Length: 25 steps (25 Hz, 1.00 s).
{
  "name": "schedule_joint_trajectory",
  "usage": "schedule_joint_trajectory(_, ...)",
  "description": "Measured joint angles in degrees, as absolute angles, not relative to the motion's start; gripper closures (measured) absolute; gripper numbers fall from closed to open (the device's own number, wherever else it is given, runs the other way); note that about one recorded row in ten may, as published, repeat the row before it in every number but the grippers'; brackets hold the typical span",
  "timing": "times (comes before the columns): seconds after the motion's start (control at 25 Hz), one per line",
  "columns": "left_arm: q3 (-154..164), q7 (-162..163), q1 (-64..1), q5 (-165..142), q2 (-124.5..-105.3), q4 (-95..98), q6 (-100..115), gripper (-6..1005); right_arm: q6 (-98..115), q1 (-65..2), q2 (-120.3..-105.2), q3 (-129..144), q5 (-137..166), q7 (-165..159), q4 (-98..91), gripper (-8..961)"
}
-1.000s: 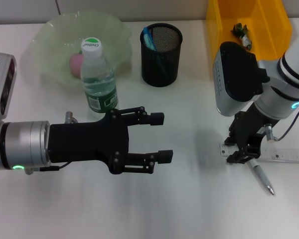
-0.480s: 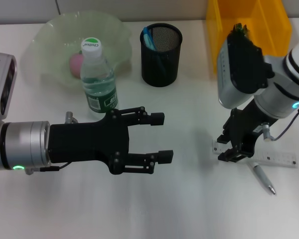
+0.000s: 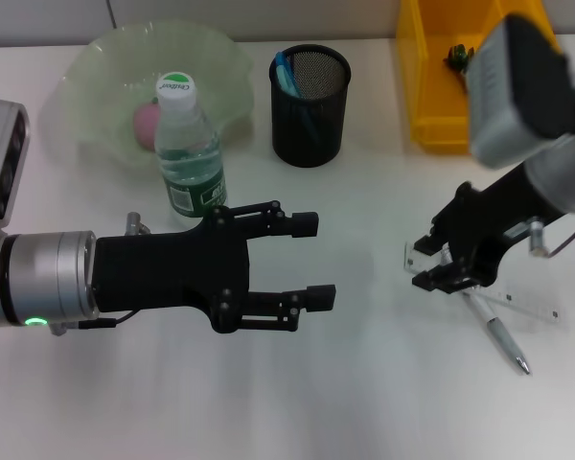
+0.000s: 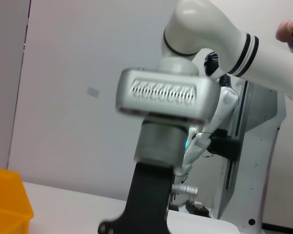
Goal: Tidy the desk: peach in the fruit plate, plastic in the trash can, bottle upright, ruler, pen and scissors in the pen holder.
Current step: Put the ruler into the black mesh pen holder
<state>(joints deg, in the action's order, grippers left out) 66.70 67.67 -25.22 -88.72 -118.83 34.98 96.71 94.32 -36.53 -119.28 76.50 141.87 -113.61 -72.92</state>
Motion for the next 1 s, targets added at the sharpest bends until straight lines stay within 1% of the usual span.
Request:
schedule_joint_trajectory(0.24, 66.87, 67.67, -25.11, -88.68, -118.82, 34.98, 96.9, 199, 98.3, -32.3, -119.29, 69.81, 138.05, -114.99, -83.56, 572)
schedule_joint_trajectory(0.48, 66.88, 67.67, -24.96, -88.6, -118.82, 34.98, 97.07, 199, 97.75, -30.15, -119.34, 63.81, 130.34, -115.58, -85.76, 572)
schedule_joint_trajectory(0.6, 66.88, 67.65, -24.96, -88.58, -118.82, 34.98, 97.12, 199, 94.29, -28.45, -119.34, 60.73, 123.75, -115.39, -85.19, 572)
schedule_joint_trajectory(0.64, 66.88, 67.64, -25.13, -88.58, -118.82, 34.98, 97.12, 199, 90.3, -27.24, -119.31, 59.62, 119.04, -115.15, -84.17, 572)
schedule_joint_trajectory(0.88, 66.89, 67.63, -25.46, -88.58, -118.83, 34.98, 97.12, 199, 81.68, -25.94, -119.4, 59.05, 108.09, -111.57, -80.1, 572)
schedule_joint_trajectory(1.0, 66.88, 67.61, -26.12, -88.58, -118.82, 34.98, 96.91, 199, 75.09, -25.98, -119.48, 59.54, 96.96, -105.07, -72.5, 572)
